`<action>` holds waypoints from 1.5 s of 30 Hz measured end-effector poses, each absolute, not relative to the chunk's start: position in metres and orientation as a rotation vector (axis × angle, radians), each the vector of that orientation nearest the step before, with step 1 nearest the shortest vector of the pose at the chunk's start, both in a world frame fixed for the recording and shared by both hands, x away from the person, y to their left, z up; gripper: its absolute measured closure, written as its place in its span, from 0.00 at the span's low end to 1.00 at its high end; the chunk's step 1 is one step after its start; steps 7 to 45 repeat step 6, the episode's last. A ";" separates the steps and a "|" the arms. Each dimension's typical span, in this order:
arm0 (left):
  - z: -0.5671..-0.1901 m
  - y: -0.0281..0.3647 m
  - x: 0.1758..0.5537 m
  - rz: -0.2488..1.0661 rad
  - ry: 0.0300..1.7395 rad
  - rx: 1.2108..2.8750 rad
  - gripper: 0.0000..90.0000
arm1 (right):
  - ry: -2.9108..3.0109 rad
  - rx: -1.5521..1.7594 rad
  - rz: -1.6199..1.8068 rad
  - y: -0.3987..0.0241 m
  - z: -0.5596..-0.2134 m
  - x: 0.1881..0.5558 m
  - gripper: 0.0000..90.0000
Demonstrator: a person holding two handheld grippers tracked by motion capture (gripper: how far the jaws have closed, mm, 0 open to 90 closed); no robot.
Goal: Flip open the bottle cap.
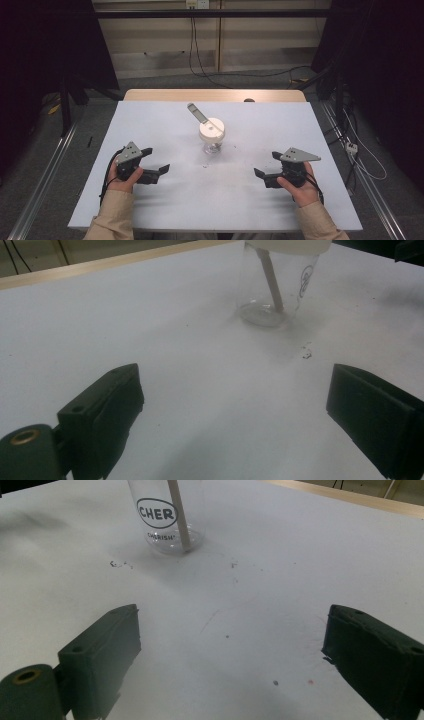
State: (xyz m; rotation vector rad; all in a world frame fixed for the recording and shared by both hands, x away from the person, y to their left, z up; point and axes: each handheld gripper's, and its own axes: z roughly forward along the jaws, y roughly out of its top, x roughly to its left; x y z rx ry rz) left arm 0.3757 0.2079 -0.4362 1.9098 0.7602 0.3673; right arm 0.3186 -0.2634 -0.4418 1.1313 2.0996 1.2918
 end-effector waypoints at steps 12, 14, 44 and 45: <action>-0.437 0.215 0.374 0.375 0.775 1.907 0.08 | 2.097 1.137 1.278 -0.269 -0.444 0.315 0.09; -0.437 0.215 0.374 0.375 0.775 1.907 0.08 | 2.097 1.137 1.278 -0.269 -0.444 0.315 0.09; -0.437 0.215 0.374 0.375 0.775 1.907 0.08 | 2.097 1.137 1.278 -0.269 -0.444 0.315 0.09; -0.437 0.215 0.374 0.375 0.775 1.907 0.08 | 2.097 1.137 1.278 -0.269 -0.444 0.315 0.09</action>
